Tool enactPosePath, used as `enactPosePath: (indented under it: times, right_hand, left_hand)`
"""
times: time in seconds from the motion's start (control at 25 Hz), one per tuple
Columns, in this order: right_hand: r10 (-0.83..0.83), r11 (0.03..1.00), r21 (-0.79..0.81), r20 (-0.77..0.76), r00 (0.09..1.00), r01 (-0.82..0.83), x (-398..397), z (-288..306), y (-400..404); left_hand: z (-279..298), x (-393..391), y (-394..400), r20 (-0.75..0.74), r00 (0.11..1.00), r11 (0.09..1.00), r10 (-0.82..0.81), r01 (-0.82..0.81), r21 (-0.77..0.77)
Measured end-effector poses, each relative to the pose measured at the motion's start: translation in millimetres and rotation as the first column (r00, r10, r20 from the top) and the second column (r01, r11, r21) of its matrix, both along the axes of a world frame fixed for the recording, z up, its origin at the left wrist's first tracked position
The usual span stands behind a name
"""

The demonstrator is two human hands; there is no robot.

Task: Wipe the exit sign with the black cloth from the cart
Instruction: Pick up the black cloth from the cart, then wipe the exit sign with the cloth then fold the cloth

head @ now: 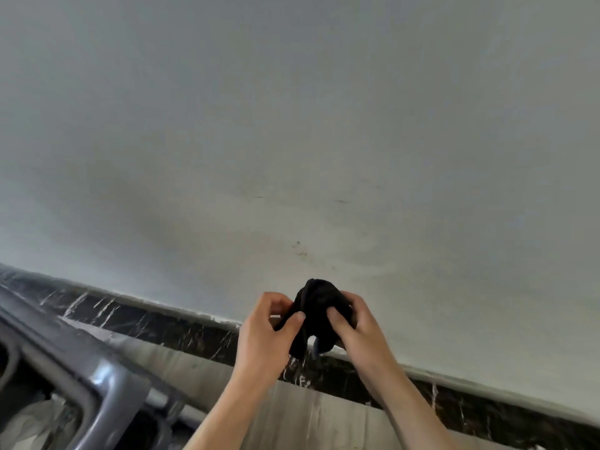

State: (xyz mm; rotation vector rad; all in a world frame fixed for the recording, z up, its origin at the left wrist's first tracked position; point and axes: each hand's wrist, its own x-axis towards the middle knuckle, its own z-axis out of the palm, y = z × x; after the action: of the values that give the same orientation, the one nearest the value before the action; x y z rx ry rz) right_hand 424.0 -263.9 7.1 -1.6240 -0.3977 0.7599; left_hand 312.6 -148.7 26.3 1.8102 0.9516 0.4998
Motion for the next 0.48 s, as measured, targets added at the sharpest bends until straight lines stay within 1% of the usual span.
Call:
enactPosePath:
  times: [0.08, 0.16, 0.24, 0.36, 0.48]
  right_hand:
    - [-0.018, 0.999, 0.044, -0.101, 0.995, 0.023, 5.9, -15.5, -11.6]
    - [-0.058, 0.996, 0.06, -0.167, 0.984, 0.069, 12.8, -35.5, -14.5]
    - [-0.122, 0.991, 0.041, -0.178, 0.977, 0.131, 19.8, -60.6, -12.9]
    - [-0.183, 0.982, 0.014, -0.177, 0.967, 0.188, 28.1, -101.4, -4.9]
    - [-0.182, 0.983, 0.008, -0.164, 0.97, 0.186, 41.3, -156.9, 10.8]
  left_hand:
    - [-16.7, 15.1, -9.6, -0.013, 0.997, 0.997, -0.072, 0.071, -0.039]
    - [-35.7, 27.8, -11.2, -0.028, 0.99, 0.988, -0.137, 0.134, -0.078]
    - [-58.6, 37.8, -8.4, -0.055, 0.977, 0.973, -0.205, 0.198, -0.119]
    - [-98.1, 45.7, 0.1, -0.027, 0.96, 0.939, -0.28, 0.268, -0.217]
    - [-156.0, 56.6, 17.3, 0.022, 0.963, 0.926, -0.267, 0.263, -0.271]
